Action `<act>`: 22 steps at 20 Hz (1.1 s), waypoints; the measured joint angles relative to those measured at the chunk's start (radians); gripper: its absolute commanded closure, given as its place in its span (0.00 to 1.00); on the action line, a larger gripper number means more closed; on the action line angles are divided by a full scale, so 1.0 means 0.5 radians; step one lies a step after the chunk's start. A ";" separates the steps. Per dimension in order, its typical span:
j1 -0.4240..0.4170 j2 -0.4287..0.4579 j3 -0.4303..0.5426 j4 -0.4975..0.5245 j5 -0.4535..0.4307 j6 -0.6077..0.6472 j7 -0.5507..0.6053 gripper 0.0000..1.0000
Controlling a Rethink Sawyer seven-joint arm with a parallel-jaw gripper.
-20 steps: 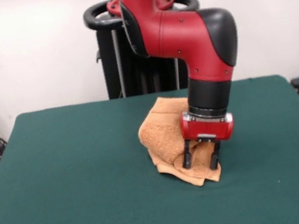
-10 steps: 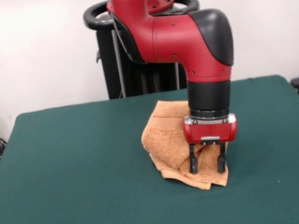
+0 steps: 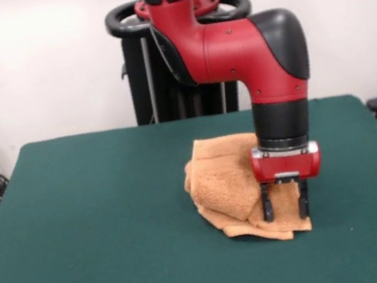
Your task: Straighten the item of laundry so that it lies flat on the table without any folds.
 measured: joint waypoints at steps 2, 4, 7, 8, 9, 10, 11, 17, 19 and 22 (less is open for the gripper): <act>-0.020 -0.001 0.047 0.000 -0.013 0.000 0.000 0.00; -0.043 -0.002 0.085 0.001 -0.019 0.000 0.000 0.00; -0.060 -0.002 0.116 0.001 -0.020 0.000 0.000 0.00; -0.062 -0.004 0.125 0.002 -0.020 0.000 0.000 0.00; -0.062 -0.007 0.131 0.004 -0.020 0.000 0.000 0.00; -0.062 -0.008 0.134 0.005 -0.020 0.000 0.000 0.00; -0.062 -0.010 0.136 0.006 -0.020 0.000 0.000 0.00; -0.098 -0.042 0.236 0.049 -0.020 0.000 0.000 0.00; -0.140 -0.041 0.299 0.057 -0.021 0.000 0.000 0.00; -0.185 -0.040 0.362 0.057 -0.020 0.000 0.000 0.00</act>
